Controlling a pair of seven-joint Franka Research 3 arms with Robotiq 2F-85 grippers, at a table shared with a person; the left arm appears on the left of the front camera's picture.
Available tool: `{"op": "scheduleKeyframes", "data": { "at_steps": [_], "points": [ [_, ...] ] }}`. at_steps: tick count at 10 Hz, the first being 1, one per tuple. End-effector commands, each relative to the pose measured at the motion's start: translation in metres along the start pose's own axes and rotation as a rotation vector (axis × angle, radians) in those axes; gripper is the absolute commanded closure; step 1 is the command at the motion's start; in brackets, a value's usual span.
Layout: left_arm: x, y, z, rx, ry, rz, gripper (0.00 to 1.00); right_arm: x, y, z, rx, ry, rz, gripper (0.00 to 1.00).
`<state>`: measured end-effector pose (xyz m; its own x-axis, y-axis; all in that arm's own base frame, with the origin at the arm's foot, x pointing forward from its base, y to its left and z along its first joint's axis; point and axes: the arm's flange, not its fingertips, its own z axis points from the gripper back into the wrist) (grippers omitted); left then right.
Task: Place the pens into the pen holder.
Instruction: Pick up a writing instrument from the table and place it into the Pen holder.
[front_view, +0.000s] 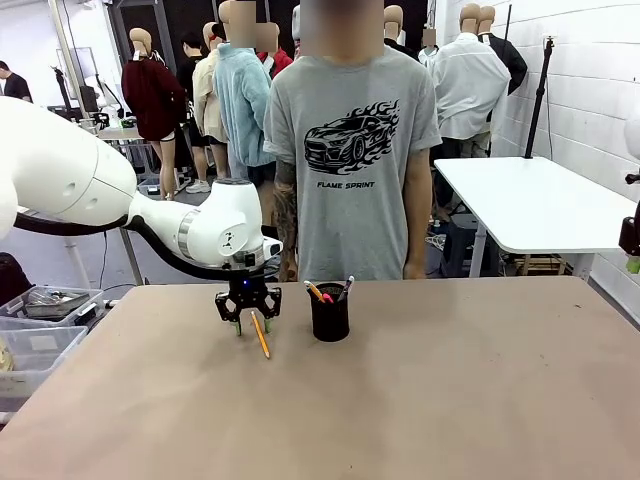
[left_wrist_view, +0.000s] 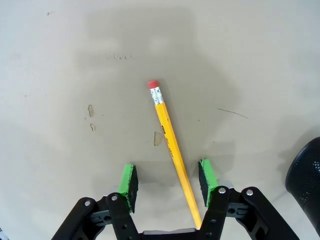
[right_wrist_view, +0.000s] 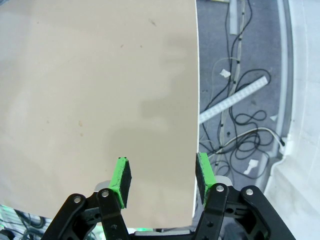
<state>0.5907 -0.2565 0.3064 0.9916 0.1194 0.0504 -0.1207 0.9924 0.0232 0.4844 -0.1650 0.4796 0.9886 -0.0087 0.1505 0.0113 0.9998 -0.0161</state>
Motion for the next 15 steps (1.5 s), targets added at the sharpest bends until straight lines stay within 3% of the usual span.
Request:
{"op": "scheduleKeyframes", "data": {
  "at_steps": [1,2,3,8,11,13,15],
  "points": [
    [0.0,-0.001,-0.001,0.024,-0.021,-0.016,0.74,-0.002,0.0,-0.003,-0.002,-0.014,0.012,0.34],
    [0.0,-0.001,-0.001,0.025,-0.016,-0.018,0.94,-0.002,0.0,-0.003,-0.002,-0.014,0.012,0.34],
    [0.0,-0.001,-0.002,0.028,-0.009,-0.019,1.0,-0.002,0.0,-0.003,-0.002,-0.014,0.012,0.34],
    [0.003,-0.002,-0.013,0.041,0.025,-0.02,1.0,-0.002,0.0,-0.003,-0.002,-0.014,0.012,0.34],
    [-0.009,0.022,0.018,0.001,0.036,-0.147,1.0,-0.002,0.0,-0.003,-0.002,-0.014,0.012,0.34],
    [-0.018,0.047,0.043,-0.036,-0.048,-0.23,1.0,-0.002,0.0,-0.003,-0.002,-0.014,0.012,0.34],
    [-0.023,0.071,0.067,-0.076,-0.127,-0.4,1.0,-0.002,0.0,-0.003,-0.002,-0.014,0.012,0.34]
  ]
}}
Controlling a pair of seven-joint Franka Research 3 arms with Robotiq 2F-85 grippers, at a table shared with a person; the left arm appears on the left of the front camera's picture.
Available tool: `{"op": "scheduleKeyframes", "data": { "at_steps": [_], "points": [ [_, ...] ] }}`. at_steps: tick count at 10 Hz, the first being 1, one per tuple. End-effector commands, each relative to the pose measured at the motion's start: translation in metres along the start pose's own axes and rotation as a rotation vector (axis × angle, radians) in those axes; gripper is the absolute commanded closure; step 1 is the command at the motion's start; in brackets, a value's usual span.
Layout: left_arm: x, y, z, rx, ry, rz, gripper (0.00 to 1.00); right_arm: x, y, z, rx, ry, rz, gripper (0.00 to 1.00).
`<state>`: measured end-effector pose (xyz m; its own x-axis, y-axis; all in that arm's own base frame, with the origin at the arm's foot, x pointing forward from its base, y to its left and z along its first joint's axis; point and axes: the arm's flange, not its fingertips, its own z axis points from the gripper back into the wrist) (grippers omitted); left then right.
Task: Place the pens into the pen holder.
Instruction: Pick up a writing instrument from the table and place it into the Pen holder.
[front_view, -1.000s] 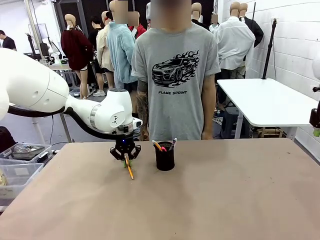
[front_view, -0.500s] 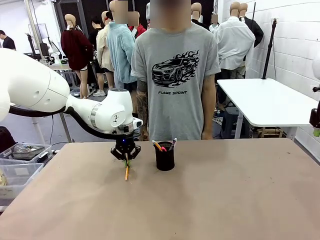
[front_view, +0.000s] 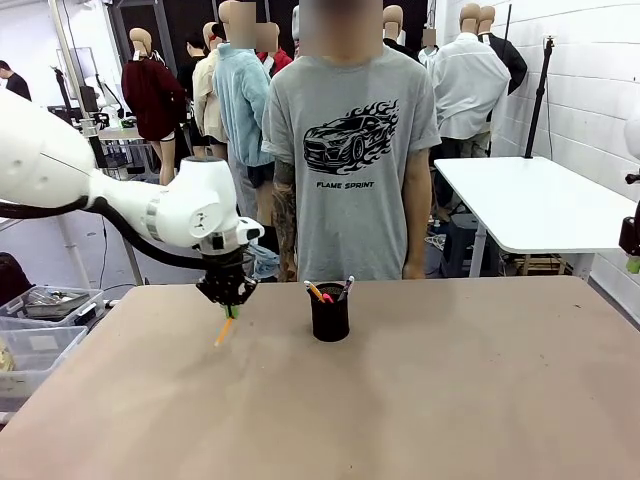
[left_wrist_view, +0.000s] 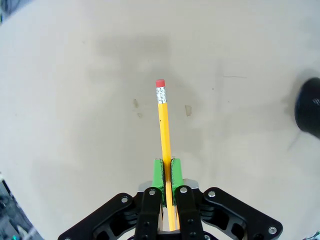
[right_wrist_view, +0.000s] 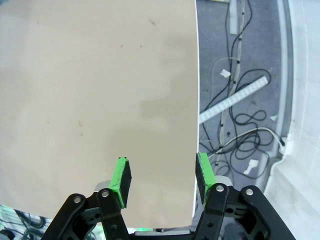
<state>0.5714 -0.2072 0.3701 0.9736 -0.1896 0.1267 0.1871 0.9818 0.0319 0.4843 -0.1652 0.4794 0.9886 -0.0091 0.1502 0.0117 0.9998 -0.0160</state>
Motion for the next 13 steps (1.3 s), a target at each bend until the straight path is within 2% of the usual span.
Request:
{"op": "scheduleKeyframes", "data": {
  "at_steps": [1,2,3,5,6,8,9,10,11,12,13],
  "points": [
    [-0.02,0.023,0.012,-0.095,-0.108,-0.207,1.0,-0.002,0.0,-0.003,-0.002,-0.015,0.012,0.34],
    [-0.02,0.031,0.017,-0.149,-0.164,-0.33,1.0,-0.002,0.0,-0.003,-0.002,-0.015,0.012,0.34],
    [-0.022,0.036,0.02,-0.231,-0.249,-0.535,1.0,-0.002,0.0,-0.003,-0.002,-0.015,0.012,0.34],
    [-0.018,0.045,0.021,-0.254,-0.356,-0.69,1.0,-0.002,0.0,-0.003,-0.002,-0.015,0.012,0.34],
    [-0.009,0.02,0.029,-0.098,-0.273,-0.448,1.0,-0.002,0.0,-0.003,-0.002,-0.015,0.012,0.34],
    [-0.009,0.02,0.029,-0.098,-0.273,-0.448,1.0,-0.002,0.0,-0.003,-0.002,-0.015,0.012,0.34],
    [-0.01,0.018,0.025,-0.129,-0.321,-0.527,1.0,-0.002,0.0,-0.003,-0.002,-0.015,0.012,0.34],
    [-0.021,0.014,0.037,-0.23,-0.42,-0.611,1.0,-0.002,0.0,-0.003,-0.002,-0.015,0.012,0.34],
    [-0.017,0.022,0.041,-0.334,-0.502,-0.672,1.0,-0.002,0.0,-0.003,-0.002,-0.015,0.012,0.34],
    [-0.015,0.032,0.042,-0.458,-0.605,-0.788,1.0,-0.002,0.0,-0.003,-0.002,-0.015,0.012,0.34],
    [-0.007,0.043,0.039,-0.619,-0.663,-0.883,1.0,-0.002,0.0,-0.003,-0.002,-0.015,0.012,0.34]
  ]
}}
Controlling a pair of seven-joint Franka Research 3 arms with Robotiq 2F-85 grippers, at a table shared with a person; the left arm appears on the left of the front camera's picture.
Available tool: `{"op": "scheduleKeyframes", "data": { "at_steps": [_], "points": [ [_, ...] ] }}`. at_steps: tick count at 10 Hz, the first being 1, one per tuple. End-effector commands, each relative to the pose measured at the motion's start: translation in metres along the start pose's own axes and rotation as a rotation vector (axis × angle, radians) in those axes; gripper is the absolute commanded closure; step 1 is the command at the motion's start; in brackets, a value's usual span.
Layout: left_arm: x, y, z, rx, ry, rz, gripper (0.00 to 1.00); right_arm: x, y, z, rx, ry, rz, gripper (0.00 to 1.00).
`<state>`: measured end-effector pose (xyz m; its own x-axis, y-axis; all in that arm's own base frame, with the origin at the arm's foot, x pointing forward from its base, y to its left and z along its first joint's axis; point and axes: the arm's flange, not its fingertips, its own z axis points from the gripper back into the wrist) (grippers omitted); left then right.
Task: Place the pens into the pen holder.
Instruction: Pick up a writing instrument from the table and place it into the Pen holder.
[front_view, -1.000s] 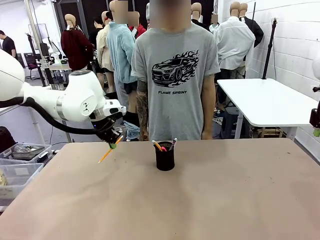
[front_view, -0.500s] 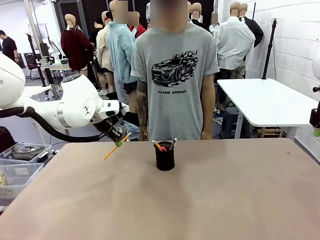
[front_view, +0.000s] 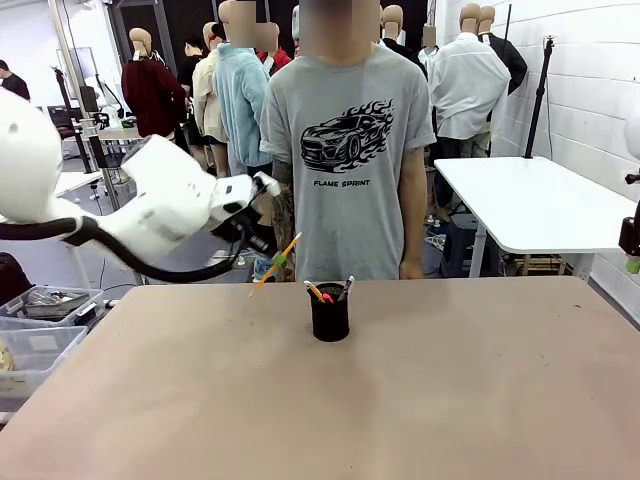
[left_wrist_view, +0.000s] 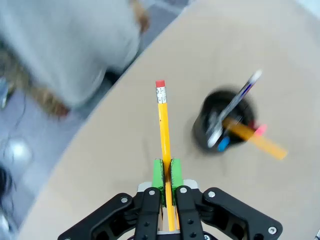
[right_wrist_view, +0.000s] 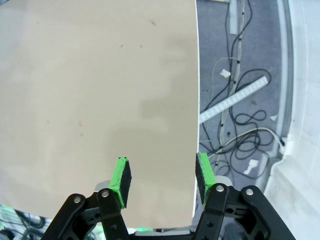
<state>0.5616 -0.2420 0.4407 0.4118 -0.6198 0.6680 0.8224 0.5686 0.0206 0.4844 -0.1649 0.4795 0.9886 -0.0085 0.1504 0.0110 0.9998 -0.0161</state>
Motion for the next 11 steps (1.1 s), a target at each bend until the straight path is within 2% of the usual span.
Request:
{"op": "scheduleKeyframes", "data": {
  "at_steps": [1,2,5,8,10,11],
  "points": [
    [-0.073,0.065,0.015,-0.283,-0.201,-0.107,1.0,-0.002,0.0,-0.003,-0.002,-0.015,0.011,0.34],
    [-0.074,0.074,0.012,-0.295,-0.274,-0.095,1.0,-0.002,0.0,-0.003,-0.002,-0.015,0.011,0.34],
    [-0.071,0.081,-0.006,-0.375,-0.507,-0.178,1.0,-0.002,0.0,-0.003,-0.002,-0.015,0.011,0.34],
    [-0.065,0.081,-0.019,-0.39,-0.761,-0.188,1.0,-0.002,0.0,-0.003,-0.002,-0.015,0.011,0.34],
    [-0.047,0.08,-0.038,-0.435,-0.806,-0.22,1.0,-0.002,0.0,-0.003,-0.002,-0.015,0.011,0.34],
    [-0.038,0.081,-0.05,-0.471,-0.791,-0.253,1.0,-0.002,0.0,-0.003,-0.002,-0.015,0.011,0.34]
  ]
}}
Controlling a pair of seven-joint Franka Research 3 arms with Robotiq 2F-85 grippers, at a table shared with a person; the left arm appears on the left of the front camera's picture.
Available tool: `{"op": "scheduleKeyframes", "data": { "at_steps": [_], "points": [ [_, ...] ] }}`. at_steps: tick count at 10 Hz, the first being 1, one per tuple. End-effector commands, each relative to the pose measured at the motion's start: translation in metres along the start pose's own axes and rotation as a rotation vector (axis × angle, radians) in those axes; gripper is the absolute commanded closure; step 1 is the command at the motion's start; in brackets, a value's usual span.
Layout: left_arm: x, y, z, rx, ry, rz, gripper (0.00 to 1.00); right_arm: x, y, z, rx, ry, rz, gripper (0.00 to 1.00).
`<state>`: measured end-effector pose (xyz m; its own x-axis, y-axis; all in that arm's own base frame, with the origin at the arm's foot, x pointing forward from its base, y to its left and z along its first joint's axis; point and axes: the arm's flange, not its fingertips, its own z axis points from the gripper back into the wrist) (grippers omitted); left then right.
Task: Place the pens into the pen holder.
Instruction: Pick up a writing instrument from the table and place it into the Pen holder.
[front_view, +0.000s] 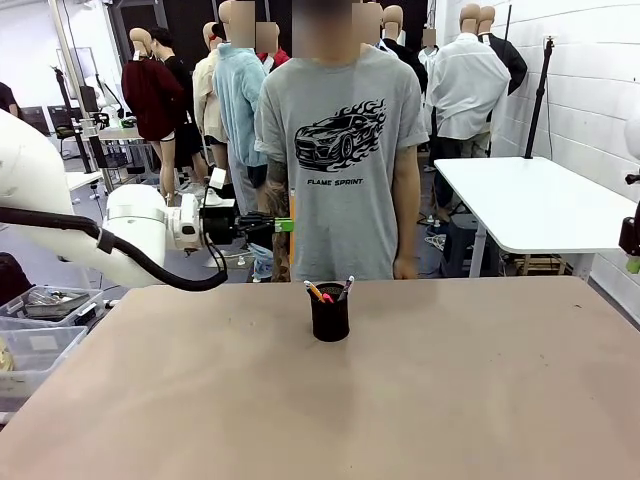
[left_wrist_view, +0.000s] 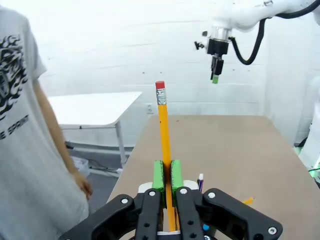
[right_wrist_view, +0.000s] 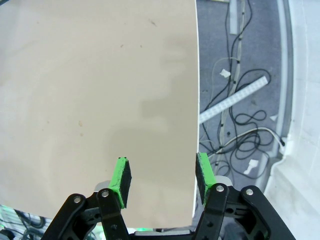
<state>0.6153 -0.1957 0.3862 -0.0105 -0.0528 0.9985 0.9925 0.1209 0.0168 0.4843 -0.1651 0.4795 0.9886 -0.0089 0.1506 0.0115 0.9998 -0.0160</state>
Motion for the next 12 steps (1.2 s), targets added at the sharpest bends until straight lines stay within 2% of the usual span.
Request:
{"op": "scheduleKeyframes", "data": {
  "at_steps": [1,8,12],
  "points": [
    [-0.013,0.023,-0.021,-0.084,-0.011,-0.027,1.0,-0.002,0.0,-0.003,-0.002,-0.014,0.012,0.34],
    [-0.025,0.037,-0.067,-0.255,-0.008,0.01,1.0,-0.002,0.0,-0.003,-0.002,-0.014,0.012,0.34],
    [-0.038,0.03,-0.078,-0.282,0.025,0.029,1.0,-0.002,0.0,-0.003,-0.002,-0.014,0.012,0.34]
  ]
}}
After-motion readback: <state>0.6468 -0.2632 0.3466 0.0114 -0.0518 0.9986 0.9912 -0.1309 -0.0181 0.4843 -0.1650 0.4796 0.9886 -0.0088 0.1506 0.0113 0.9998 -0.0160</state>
